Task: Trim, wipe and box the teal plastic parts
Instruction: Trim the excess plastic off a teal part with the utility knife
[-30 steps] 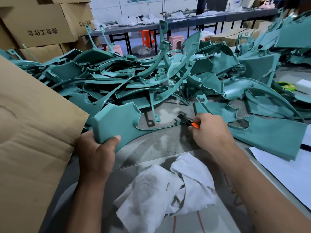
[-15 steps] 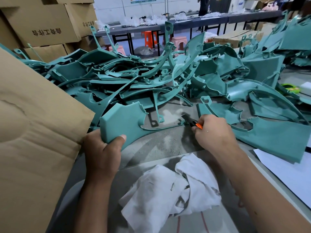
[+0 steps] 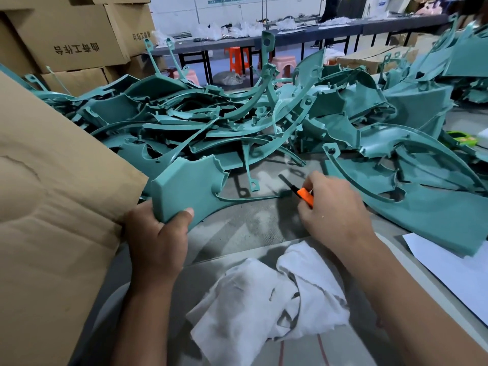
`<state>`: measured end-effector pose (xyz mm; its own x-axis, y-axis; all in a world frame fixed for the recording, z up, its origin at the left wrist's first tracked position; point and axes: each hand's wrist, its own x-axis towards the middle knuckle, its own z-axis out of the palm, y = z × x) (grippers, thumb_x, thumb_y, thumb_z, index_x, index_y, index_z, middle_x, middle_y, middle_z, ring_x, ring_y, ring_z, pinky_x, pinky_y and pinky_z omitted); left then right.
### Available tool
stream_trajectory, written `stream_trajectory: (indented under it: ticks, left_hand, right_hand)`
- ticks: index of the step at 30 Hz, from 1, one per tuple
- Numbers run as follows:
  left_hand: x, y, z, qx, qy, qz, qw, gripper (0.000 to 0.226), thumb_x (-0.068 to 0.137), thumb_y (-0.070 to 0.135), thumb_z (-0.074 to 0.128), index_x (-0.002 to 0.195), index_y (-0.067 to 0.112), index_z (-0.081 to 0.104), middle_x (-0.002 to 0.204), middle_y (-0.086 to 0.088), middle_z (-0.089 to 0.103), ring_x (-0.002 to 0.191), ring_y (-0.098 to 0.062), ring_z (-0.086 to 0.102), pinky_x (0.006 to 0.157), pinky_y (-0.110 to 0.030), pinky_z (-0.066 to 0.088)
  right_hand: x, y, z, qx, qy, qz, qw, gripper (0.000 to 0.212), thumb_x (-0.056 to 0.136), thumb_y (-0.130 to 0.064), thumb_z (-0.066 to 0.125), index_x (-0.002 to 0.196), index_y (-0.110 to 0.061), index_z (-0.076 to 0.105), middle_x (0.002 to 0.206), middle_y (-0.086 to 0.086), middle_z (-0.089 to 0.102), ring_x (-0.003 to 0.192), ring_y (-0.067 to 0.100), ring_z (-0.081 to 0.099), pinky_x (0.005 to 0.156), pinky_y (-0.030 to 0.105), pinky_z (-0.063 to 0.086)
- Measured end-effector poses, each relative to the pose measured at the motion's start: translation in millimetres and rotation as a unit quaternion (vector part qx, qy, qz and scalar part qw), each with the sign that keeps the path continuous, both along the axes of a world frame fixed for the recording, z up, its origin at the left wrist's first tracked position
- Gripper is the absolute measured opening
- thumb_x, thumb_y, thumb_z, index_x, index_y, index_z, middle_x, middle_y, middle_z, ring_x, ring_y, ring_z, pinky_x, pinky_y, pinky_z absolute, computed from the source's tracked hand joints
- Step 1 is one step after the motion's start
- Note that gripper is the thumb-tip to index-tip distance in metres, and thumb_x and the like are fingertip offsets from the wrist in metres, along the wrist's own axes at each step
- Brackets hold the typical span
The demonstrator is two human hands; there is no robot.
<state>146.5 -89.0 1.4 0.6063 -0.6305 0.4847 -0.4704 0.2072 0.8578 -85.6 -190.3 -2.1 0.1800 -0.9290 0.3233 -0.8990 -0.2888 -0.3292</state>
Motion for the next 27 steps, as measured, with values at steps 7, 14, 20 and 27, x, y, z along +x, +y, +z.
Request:
stream_trajectory:
  ticks: [7, 14, 20, 27]
  left_hand:
    - [0, 0, 0, 0.005, 0.004, 0.007, 1.0, 0.036, 0.064, 0.021, 0.069, 0.066, 0.057, 0.07, 0.059, 0.031, 0.065, 0.054, 0.008, 0.061, 0.05, -0.013, 0.049]
    - [1, -1, -1, 0.012, -0.006, 0.008, 1.0, 0.034, 0.063, 0.022, 0.068, 0.069, 0.055, 0.07, 0.06, 0.029, 0.066, 0.054, 0.004, 0.061, 0.055, -0.024, 0.051]
    - [2, -3, 0, 0.017, 0.009, 0.013, 1.0, 0.032, 0.062, 0.02, 0.068, 0.068, 0.051, 0.071, 0.059, 0.027, 0.066, 0.054, 0.0, 0.06, 0.06, -0.03, 0.053]
    - [1, -3, 2, 0.011, 0.015, 0.01, 1.0, 0.038, 0.061, 0.018, 0.068, 0.068, 0.055, 0.071, 0.059, 0.031, 0.066, 0.055, 0.009, 0.061, 0.053, -0.02, 0.052]
  right_hand:
    - [10, 4, -3, 0.031, 0.033, 0.006, 0.999, 0.009, 0.09, -0.015, 0.062, 0.099, -0.015, 0.062, 0.095, 0.008, 0.064, 0.082, 0.032, 0.062, 0.07, 0.038, 0.05]
    - [10, 7, -2, 0.05, 0.04, 0.015, 0.998, 0.005, 0.085, -0.012, 0.062, 0.089, -0.014, 0.062, 0.081, 0.006, 0.06, 0.072, 0.029, 0.059, 0.059, 0.035, 0.044]
    - [-2, 1, 1, 0.081, -0.018, 0.007, 0.997, 0.007, 0.09, -0.016, 0.063, 0.089, -0.014, 0.069, 0.075, 0.008, 0.065, 0.067, 0.029, 0.062, 0.063, 0.04, 0.057]
    - [-11, -15, -6, 0.153, -0.113, -0.072, 0.979, 0.021, 0.096, -0.018, 0.064, 0.079, -0.007, 0.071, 0.07, 0.013, 0.066, 0.066, 0.028, 0.063, 0.05, 0.028, 0.042]
